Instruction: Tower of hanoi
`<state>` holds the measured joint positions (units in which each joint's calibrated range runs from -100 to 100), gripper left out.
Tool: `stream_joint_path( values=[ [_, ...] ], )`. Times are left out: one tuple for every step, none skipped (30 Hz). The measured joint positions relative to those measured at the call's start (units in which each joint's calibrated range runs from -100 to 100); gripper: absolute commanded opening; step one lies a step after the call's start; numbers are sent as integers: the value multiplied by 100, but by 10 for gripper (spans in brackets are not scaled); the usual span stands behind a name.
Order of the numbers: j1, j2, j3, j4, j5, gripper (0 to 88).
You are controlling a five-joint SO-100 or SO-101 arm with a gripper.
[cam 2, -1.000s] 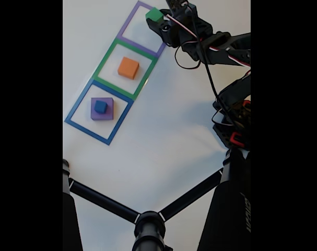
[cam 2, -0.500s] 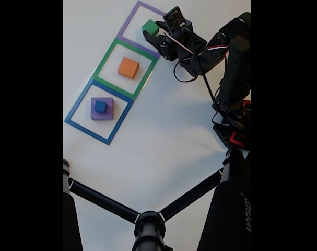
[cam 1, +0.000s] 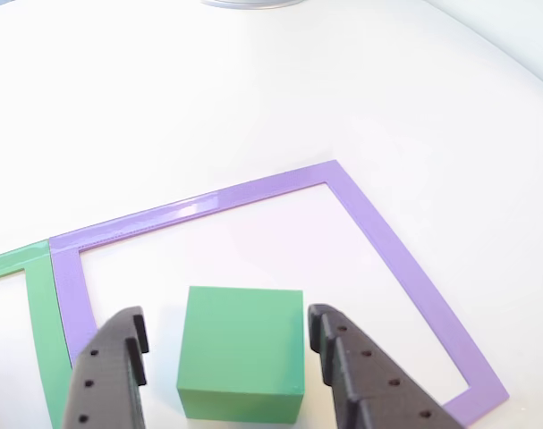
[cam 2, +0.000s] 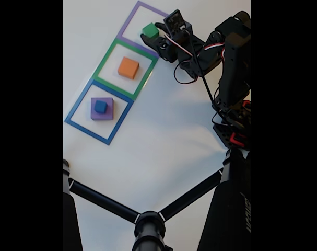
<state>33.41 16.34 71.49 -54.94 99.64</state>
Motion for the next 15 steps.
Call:
stream_joint_path(
  values=[
    [0, 0, -27, 0, 0, 209],
    [0, 0, -44, -8, 18, 208],
    [0, 0, -53, -8, 36, 208],
    [-23, 0, -53, -8, 36, 209],
    [-59, -17, -53, 8, 18, 209],
    [-94, -101, -53, 81, 36, 209],
    [-117, -245, -44, 202, 36, 209],
    [-129, -439, -27, 347, 36, 207],
    [-129, -659, 18, 532, 36, 201],
    [-129, -912, 62, 766, 36, 188],
    [-129, -1207, 89, 1040, 36, 176],
    [-129, -1511, 133, 1322, 36, 156],
    [-129, -1815, 133, 1636, 36, 136],
    [-129, -2153, 133, 1991, 36, 119],
    [-129, -2524, 133, 2410, 36, 102]
  ],
)
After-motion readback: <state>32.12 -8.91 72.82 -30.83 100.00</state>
